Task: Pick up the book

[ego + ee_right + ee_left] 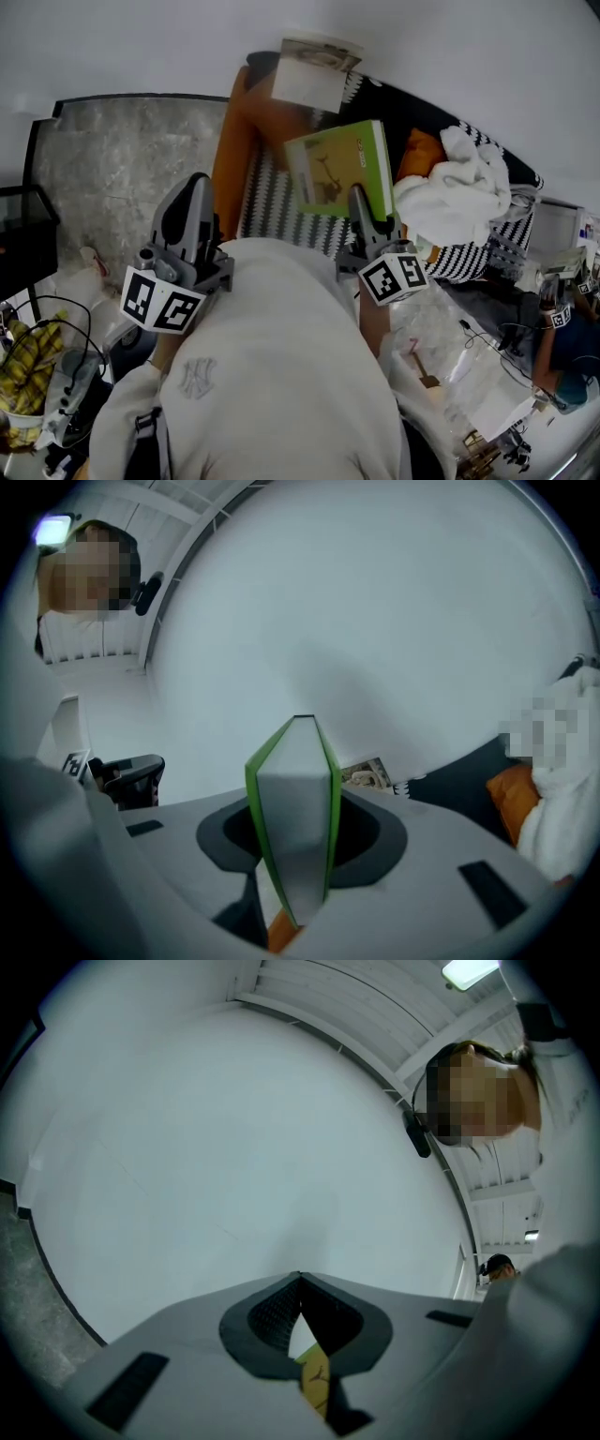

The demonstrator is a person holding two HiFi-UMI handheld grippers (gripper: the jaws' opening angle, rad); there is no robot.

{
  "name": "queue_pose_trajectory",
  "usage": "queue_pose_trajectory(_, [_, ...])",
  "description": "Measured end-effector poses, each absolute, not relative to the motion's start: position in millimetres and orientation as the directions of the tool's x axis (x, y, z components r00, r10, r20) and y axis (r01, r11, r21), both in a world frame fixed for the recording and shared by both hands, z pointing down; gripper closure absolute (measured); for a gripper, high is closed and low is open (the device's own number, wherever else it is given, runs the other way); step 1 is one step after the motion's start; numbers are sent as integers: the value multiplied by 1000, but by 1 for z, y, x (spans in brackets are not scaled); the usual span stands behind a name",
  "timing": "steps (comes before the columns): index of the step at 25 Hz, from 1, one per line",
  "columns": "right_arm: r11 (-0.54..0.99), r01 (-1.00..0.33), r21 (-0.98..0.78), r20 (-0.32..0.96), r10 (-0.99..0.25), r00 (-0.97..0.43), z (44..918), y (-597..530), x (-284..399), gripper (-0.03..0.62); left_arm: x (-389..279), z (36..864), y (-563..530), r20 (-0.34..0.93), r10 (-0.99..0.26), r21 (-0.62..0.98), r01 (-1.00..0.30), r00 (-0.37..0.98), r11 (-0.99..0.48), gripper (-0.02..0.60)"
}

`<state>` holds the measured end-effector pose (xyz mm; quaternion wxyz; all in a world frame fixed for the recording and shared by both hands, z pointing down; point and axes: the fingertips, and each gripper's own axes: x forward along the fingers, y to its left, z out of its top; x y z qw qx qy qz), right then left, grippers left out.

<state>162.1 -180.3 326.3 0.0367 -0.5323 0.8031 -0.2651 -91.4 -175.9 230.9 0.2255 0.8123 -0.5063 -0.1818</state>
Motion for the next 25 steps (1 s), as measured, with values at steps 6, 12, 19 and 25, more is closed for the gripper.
queue_pose_trajectory(6, [377, -871, -314, 240, -856, -458, 313, -176, 147, 445, -87, 227, -178, -67, -896, 500, -763, 438, -410, 572])
queue_pose_trajectory(12, [469, -867, -166, 286, -819, -498, 309, -163, 130, 445, -92, 229, -177, -29, -895, 396, -817, 444, -418, 572])
queue_pose_trajectory(19, [486, -856, -176, 295, -803, -517, 311, -153, 127, 445, -93, 229, -176, -21, -897, 391, -822, 441, -413, 572])
queue_pose_trajectory(25, [502, -852, -145, 310, -795, -521, 311, -148, 124, 445, -87, 226, -174, -29, -893, 396, -815, 449, -422, 572])
